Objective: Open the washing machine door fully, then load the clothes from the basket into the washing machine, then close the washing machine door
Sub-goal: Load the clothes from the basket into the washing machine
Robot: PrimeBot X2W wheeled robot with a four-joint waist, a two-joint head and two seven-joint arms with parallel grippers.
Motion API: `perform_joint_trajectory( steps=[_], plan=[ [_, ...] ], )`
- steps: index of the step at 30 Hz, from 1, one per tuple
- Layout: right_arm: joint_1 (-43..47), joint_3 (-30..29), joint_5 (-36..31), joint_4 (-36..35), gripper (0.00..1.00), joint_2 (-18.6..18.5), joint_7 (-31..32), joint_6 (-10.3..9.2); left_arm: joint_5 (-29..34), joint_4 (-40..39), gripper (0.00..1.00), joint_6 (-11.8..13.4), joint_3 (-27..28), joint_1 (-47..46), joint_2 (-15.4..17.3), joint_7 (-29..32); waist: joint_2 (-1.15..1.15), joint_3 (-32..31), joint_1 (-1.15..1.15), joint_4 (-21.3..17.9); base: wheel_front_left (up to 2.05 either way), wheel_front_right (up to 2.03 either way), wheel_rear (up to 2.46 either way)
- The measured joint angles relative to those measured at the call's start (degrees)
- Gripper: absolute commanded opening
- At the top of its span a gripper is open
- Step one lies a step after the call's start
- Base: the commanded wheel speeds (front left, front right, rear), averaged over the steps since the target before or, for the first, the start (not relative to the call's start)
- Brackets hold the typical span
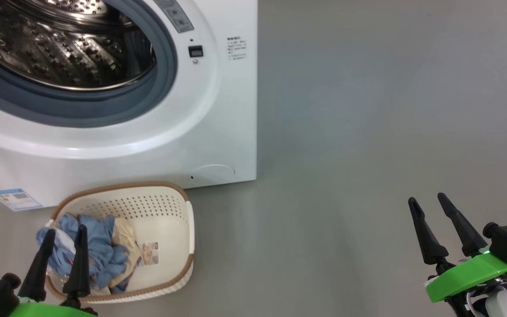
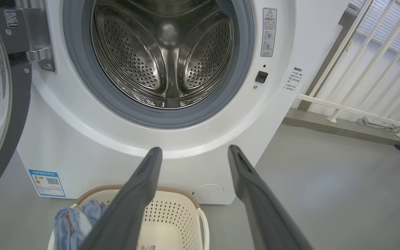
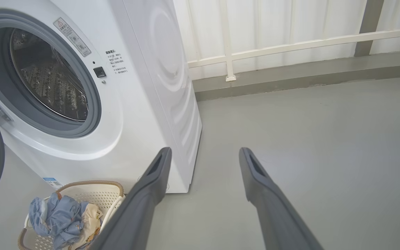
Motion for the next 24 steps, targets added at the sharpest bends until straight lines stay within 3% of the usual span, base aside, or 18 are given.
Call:
perform_joint_trajectory(
  steps=[11, 24],
  plan=[
    [0.0, 0.2, 0.0, -0.2, 1.0, 0.3, 0.0, 0.0, 0.2, -0.1, 1.0, 0.0, 0.0, -0.1, 0.4, 0.0, 0.0, 0.5, 0.0, 0.2, 1.08, -1.68, 0.6],
    [-0.1, 0.2, 0.0, -0.2, 1.0, 0.4, 0.0, 0.0, 0.8, 0.4, 1.0, 0.0, 0.2, -0.5, 0.0, 0.0, 0.0, 1.6, 0.0, 0.2, 0.22, -0.22, 0.0]
  ],
)
